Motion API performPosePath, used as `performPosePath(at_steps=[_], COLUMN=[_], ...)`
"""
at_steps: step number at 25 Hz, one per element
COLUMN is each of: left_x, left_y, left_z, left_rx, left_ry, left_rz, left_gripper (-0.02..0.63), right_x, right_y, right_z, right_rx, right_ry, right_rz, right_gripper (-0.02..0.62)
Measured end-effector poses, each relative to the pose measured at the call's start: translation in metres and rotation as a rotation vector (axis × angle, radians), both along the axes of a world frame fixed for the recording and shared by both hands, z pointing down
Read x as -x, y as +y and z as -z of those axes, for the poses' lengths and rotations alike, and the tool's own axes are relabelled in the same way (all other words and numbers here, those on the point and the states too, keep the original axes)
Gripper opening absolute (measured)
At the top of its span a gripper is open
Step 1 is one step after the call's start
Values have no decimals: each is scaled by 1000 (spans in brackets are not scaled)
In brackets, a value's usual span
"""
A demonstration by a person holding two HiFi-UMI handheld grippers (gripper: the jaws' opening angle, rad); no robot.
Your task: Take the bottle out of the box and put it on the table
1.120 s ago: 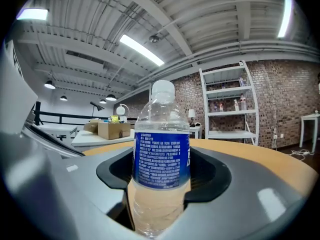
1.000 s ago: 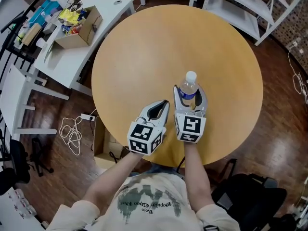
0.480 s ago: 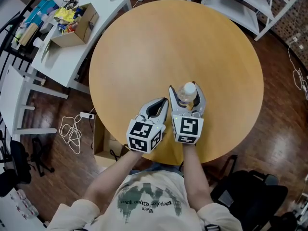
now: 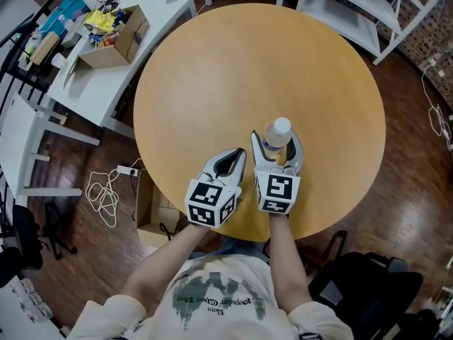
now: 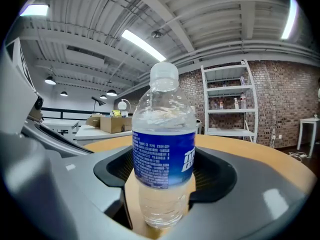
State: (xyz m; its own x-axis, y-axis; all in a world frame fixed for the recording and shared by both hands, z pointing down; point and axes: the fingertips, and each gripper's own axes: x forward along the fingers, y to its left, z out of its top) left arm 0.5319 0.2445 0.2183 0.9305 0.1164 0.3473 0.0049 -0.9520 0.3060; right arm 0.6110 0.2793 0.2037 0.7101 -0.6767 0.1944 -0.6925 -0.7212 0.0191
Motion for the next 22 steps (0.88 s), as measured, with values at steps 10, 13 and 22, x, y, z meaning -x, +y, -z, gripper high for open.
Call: performPosePath(at_steps=[10,13,22], left_x=[17,30,99], left_y=[12,17,16], left_z=[18,28,62], left_rx=[-2,-5,-33], left_ry=[41,66,139], left_rz=[-28,-42,-59], left_gripper=[9,9,9], right_x=[22,38,126], right_y=[20,27,26], right_z=[16,28,84], right_rx=[11,2,5], right_ry=[37,48,155], right_rz=[-47,-60,-47], right_gripper=[342,341,219])
